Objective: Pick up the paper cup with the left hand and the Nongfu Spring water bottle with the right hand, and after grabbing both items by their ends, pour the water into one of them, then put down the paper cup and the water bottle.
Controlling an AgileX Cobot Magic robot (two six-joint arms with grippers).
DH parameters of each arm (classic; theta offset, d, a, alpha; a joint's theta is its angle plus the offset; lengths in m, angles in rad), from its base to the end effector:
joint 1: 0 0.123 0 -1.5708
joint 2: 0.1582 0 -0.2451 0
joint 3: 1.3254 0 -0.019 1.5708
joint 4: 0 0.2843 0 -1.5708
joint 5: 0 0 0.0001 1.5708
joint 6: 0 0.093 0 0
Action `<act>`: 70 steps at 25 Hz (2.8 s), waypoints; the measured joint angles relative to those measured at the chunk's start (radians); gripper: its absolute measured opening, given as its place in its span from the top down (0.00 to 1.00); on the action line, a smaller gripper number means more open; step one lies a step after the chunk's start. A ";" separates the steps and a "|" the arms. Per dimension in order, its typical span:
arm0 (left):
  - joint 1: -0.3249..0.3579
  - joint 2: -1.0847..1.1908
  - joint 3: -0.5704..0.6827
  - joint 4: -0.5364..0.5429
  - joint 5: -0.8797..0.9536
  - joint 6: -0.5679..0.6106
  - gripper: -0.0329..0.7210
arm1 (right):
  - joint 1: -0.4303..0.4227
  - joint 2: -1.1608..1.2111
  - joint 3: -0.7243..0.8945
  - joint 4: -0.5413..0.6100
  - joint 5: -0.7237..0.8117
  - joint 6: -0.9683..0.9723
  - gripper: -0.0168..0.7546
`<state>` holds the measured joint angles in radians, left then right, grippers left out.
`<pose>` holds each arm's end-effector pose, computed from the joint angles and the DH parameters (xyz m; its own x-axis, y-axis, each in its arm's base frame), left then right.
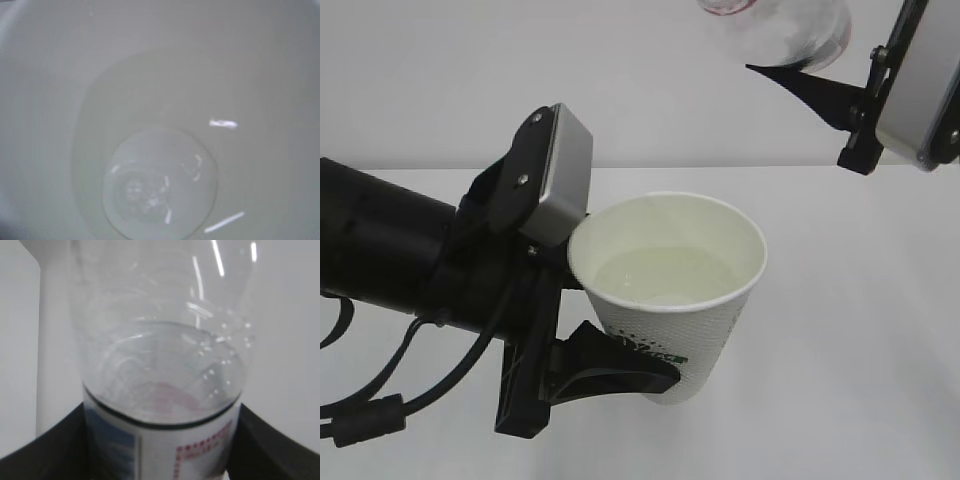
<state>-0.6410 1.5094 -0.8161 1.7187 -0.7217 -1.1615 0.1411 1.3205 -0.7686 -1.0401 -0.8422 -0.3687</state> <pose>0.2205 -0.2403 0.1734 0.0365 0.5101 -0.8594 0.9976 0.0324 0.0616 0.2998 0.1030 0.2602 0.7154 -0.6237 -0.3150 -0.2101 0.2380 -0.9483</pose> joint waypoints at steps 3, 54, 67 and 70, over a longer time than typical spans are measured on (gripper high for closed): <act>0.000 0.000 0.000 0.000 0.000 0.000 0.30 | 0.000 0.000 0.000 0.000 0.000 0.057 0.31; 0.000 0.000 0.000 -0.038 0.002 0.000 0.30 | 0.000 0.061 0.000 0.545 0.236 0.454 0.31; 0.000 0.000 0.000 -0.038 0.006 0.000 0.30 | 0.000 0.168 0.085 0.864 0.162 0.298 0.31; 0.000 0.000 0.000 -0.038 0.007 0.000 0.30 | 0.000 0.199 0.119 0.921 0.118 0.276 0.31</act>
<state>-0.6410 1.5094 -0.8161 1.6810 -0.7147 -1.1615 0.1411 1.5194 -0.6495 -0.1191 -0.7238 -0.0927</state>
